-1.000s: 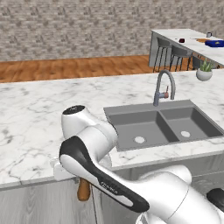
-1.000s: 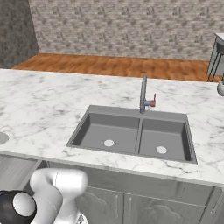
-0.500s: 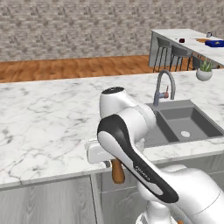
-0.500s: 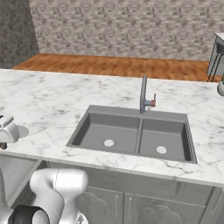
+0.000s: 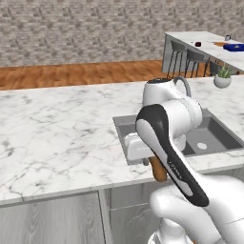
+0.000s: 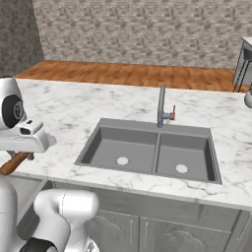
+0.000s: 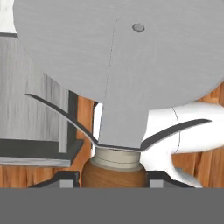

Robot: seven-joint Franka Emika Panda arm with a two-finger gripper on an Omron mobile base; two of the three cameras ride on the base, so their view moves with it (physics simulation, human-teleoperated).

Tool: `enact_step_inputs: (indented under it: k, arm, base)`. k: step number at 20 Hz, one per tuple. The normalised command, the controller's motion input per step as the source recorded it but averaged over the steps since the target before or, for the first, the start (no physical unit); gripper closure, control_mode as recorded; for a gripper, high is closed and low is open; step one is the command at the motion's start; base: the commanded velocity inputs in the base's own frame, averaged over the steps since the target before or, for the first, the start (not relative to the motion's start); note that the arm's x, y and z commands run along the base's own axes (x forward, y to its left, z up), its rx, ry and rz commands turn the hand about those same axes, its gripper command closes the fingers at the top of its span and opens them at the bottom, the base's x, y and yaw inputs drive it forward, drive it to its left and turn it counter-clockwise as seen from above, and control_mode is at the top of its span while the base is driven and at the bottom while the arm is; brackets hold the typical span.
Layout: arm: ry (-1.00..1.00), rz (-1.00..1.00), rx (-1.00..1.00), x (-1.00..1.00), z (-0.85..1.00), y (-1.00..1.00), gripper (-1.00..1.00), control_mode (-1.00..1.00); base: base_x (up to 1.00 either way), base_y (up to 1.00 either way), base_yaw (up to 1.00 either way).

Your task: Take the pizza cutter from the drawer on the left and place it on the dining counter for cutting.

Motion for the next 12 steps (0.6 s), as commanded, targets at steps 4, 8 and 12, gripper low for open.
enact_step_inputs:
  k: [4, 8, 12]
  arm:
    - [0.00, 0.00, 0.00, 0.29, 0.11, -0.58, 1.00, -1.00]
    - [0.00, 0.00, 0.00, 0.23, 0.06, -0.58, 1.00, -1.00]
    - [0.00, 0.00, 0.00, 0.16, 0.04, -0.57, 1.00, -1.00]
  base:
    - [0.00, 0.00, 0.00]
    - [0.00, 0.00, 0.00]
    - [0.00, 0.00, 0.00]
